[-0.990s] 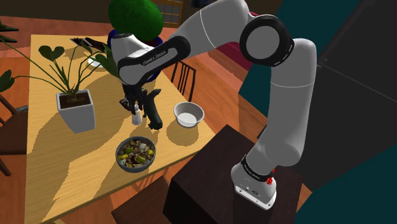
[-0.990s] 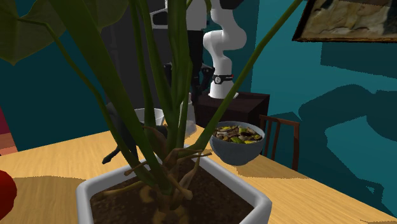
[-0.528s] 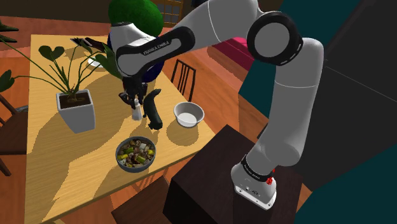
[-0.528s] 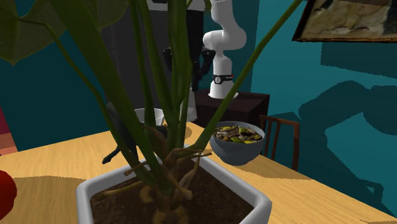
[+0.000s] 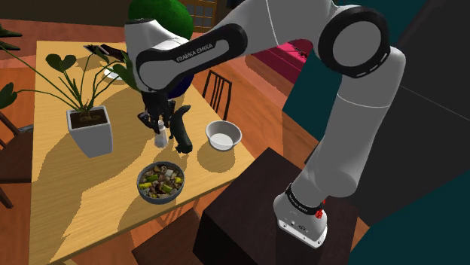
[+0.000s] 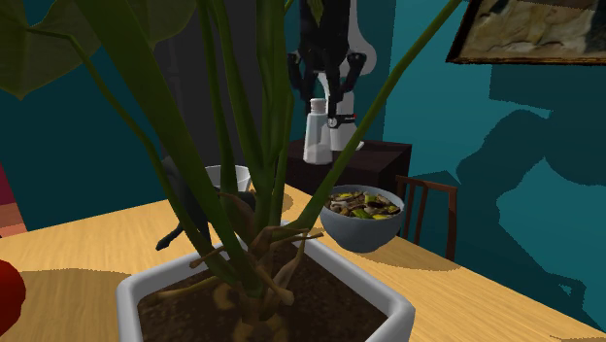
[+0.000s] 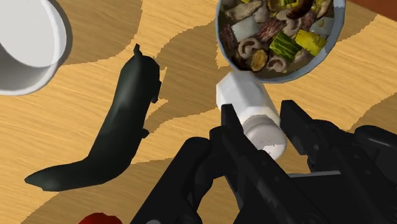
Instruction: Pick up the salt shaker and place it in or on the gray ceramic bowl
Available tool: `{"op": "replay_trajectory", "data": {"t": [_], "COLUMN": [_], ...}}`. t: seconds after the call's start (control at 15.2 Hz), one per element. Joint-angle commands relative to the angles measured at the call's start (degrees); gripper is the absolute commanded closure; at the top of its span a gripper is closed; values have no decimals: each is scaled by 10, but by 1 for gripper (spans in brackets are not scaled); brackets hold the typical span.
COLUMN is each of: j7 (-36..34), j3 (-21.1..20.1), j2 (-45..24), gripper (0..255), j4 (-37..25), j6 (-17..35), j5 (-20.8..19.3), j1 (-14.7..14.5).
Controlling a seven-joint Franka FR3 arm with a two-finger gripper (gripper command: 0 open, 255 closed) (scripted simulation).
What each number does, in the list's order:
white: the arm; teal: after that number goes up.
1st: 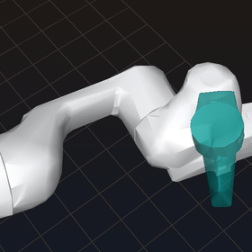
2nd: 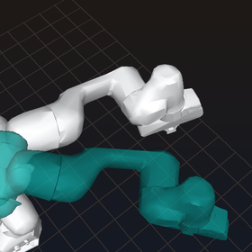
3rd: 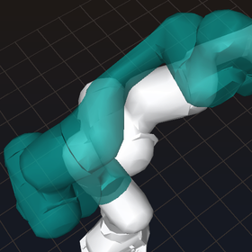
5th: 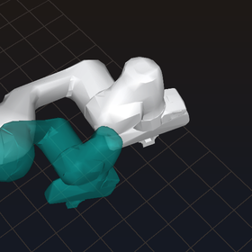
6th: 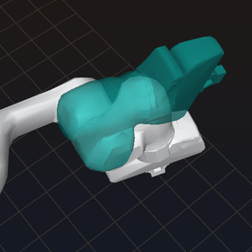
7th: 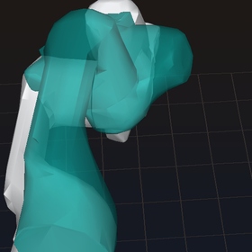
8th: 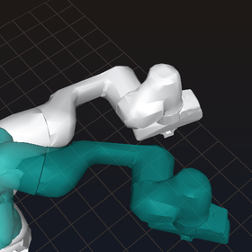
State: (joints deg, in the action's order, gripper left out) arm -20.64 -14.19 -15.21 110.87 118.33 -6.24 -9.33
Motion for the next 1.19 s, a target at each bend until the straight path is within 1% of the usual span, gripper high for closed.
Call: {"op": "replay_trajectory", "data": {"t": [0.0,0.4,1.12], "j7": [-19,-70,-86], "j3": [-10,-42,-38], "j2": [26,93,43], "gripper": [255,255,255], "j4": [33,95,126], "j6": [7,2,80], "j5": [7,33,12], "j1": [-10,-42,-46]}}
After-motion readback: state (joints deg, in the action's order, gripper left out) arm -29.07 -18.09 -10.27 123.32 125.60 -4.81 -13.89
